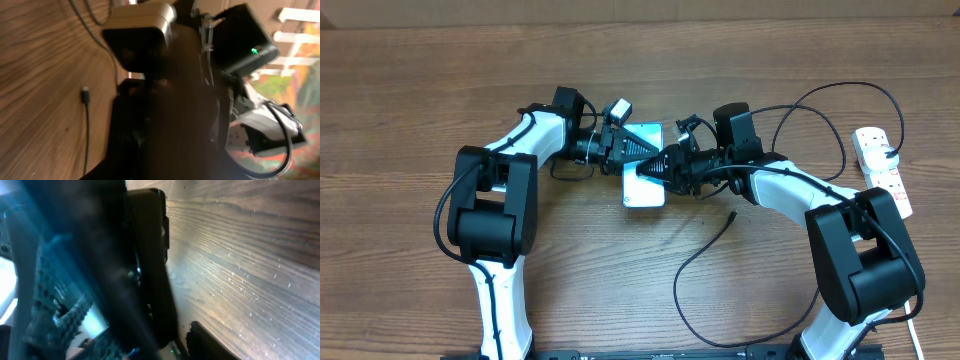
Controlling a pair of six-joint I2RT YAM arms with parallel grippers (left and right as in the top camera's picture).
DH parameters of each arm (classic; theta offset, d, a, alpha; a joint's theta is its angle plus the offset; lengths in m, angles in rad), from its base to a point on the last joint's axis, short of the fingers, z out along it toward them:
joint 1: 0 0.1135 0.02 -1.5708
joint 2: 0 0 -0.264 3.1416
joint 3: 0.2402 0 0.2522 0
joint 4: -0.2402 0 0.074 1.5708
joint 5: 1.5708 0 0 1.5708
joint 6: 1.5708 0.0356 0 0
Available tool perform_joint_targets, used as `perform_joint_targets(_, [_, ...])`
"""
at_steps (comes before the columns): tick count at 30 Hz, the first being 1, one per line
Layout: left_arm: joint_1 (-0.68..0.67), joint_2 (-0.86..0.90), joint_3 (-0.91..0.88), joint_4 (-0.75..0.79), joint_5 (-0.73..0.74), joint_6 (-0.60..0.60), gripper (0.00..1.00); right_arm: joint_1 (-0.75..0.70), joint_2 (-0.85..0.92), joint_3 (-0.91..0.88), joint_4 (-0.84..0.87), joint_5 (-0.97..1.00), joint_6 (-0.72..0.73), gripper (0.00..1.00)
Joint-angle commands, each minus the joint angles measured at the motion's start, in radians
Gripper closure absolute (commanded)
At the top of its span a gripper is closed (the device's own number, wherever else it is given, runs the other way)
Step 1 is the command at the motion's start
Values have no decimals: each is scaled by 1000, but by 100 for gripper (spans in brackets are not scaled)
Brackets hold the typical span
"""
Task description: Plug charger to phone and switch on socket
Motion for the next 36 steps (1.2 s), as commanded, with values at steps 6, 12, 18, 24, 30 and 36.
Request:
perform_joint_targets(6, [-11, -7, 10, 7, 23, 8, 86, 10, -9, 8, 17, -48, -24, 34])
perform_joint_targets(12, [-11, -7, 10, 7, 23, 8, 96, 10, -9, 8, 18, -69, -24, 24])
perform_joint_targets(18, [-11, -7, 10, 9, 2, -6, 96, 10, -9, 8, 25, -145, -23, 52])
perform_joint_targets(24, [5, -7, 10, 37, -75, -64, 96, 10, -9, 8, 25, -171, -24, 96])
perform_joint_targets(30, [10, -7, 10, 33, -76, -66, 78, 0, -9, 8, 24, -171, 5, 96])
perform_joint_targets(36, [-2, -7, 10, 33, -76, -66, 75, 0, -9, 8, 25, -115, 37, 96])
